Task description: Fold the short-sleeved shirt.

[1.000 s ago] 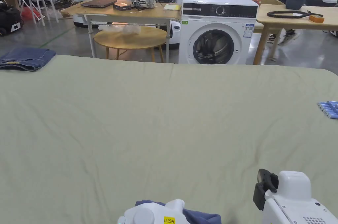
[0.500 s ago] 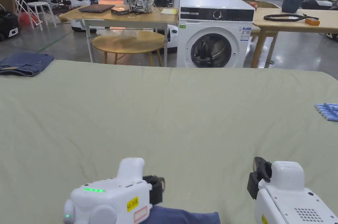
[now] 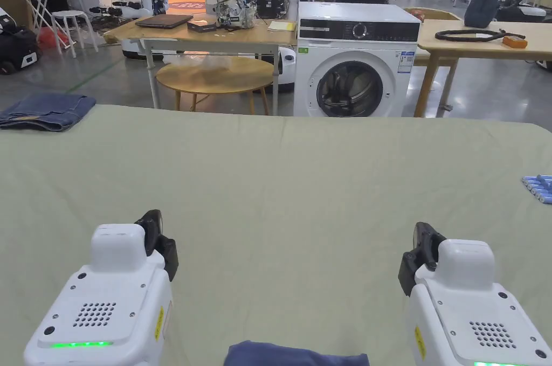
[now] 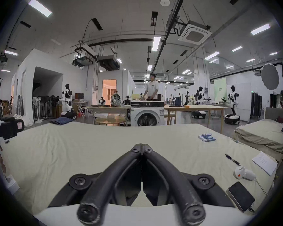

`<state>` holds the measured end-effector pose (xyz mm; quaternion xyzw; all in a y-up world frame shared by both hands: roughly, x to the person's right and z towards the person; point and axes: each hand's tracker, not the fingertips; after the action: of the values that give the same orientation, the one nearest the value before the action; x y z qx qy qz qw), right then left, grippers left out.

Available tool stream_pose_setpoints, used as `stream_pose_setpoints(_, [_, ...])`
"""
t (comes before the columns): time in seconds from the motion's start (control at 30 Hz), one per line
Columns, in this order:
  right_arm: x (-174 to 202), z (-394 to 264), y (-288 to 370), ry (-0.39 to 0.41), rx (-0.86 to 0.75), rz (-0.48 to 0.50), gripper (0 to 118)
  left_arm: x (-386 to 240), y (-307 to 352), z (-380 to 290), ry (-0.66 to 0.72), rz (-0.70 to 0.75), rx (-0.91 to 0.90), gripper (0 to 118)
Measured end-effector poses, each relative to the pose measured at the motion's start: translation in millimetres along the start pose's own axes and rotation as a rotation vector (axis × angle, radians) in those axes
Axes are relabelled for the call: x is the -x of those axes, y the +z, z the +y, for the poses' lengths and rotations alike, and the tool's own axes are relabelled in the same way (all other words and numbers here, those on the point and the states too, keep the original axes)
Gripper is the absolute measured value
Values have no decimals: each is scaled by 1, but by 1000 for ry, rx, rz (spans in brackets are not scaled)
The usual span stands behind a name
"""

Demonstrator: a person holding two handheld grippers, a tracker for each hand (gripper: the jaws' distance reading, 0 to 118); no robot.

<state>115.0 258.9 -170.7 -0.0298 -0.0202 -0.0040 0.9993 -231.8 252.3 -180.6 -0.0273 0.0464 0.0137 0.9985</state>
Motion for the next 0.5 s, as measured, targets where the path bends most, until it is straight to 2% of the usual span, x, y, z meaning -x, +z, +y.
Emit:
stream_pose_setpoints(0.2, [-5, -12, 21, 27, 89, 30, 0, 15, 1, -4, 51, 14, 64, 0])
stream_pose_setpoints(0.37, [1, -48, 62, 58, 269, 164, 0, 24, 7, -9, 62, -2, 109, 0])
stream_pose_setpoints(0.5, [21, -84, 71, 113, 393, 252, 0, 28, 16, -17, 77, -20, 156, 0])
